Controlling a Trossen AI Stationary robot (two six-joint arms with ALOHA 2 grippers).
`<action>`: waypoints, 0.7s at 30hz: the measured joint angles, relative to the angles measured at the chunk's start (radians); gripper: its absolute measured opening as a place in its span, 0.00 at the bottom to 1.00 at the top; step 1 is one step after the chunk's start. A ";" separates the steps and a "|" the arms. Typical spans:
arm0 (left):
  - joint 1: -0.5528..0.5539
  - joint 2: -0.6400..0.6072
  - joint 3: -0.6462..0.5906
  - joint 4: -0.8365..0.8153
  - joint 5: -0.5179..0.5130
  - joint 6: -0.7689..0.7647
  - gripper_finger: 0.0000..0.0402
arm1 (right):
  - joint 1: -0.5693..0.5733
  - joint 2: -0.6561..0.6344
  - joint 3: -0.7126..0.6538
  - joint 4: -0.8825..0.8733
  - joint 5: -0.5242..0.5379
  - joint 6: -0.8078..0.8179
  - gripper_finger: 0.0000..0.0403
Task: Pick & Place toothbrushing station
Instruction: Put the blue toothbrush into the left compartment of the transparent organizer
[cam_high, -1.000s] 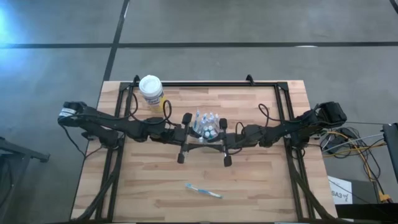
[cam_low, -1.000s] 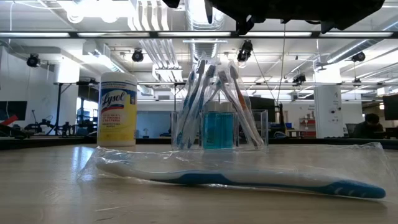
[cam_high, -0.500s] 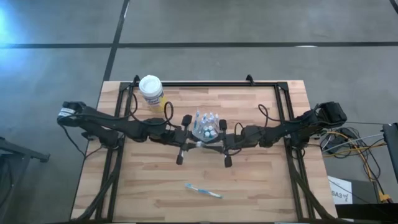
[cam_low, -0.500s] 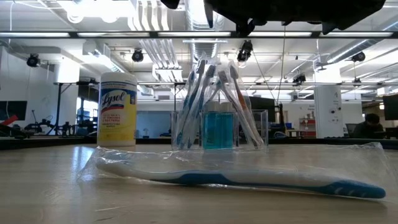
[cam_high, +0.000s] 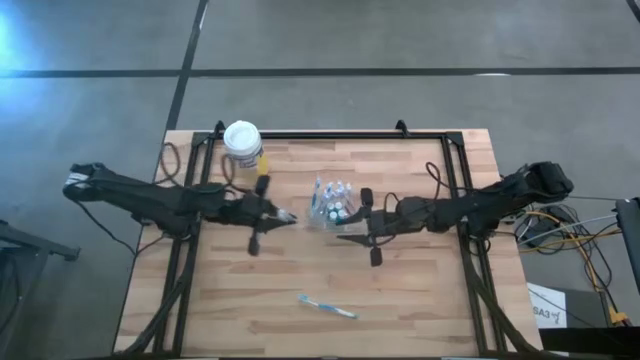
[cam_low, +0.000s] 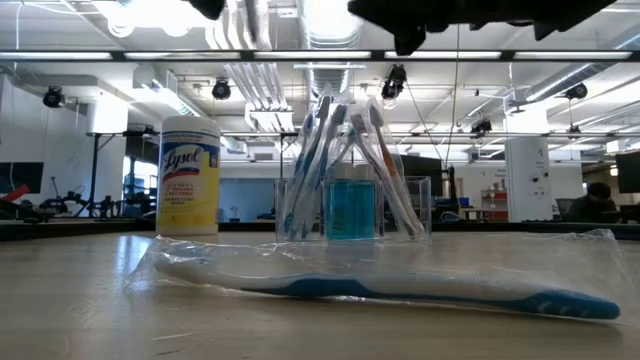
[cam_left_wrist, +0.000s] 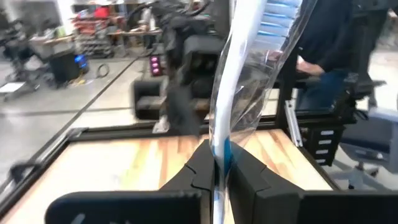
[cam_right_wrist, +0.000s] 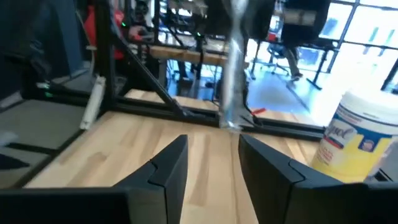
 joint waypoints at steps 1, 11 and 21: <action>-0.001 -0.043 -0.033 -0.007 -0.013 -0.019 0.05 | 0.004 -0.018 -0.009 -0.005 -0.006 0.000 0.34; -0.002 -0.427 -0.251 -0.133 -0.052 -0.088 0.05 | 0.006 -0.259 -0.259 0.182 -0.166 -0.003 0.17; -0.002 -0.623 -0.318 -0.357 -0.193 -0.107 0.05 | -0.127 -0.598 -0.486 0.188 -0.162 0.057 0.02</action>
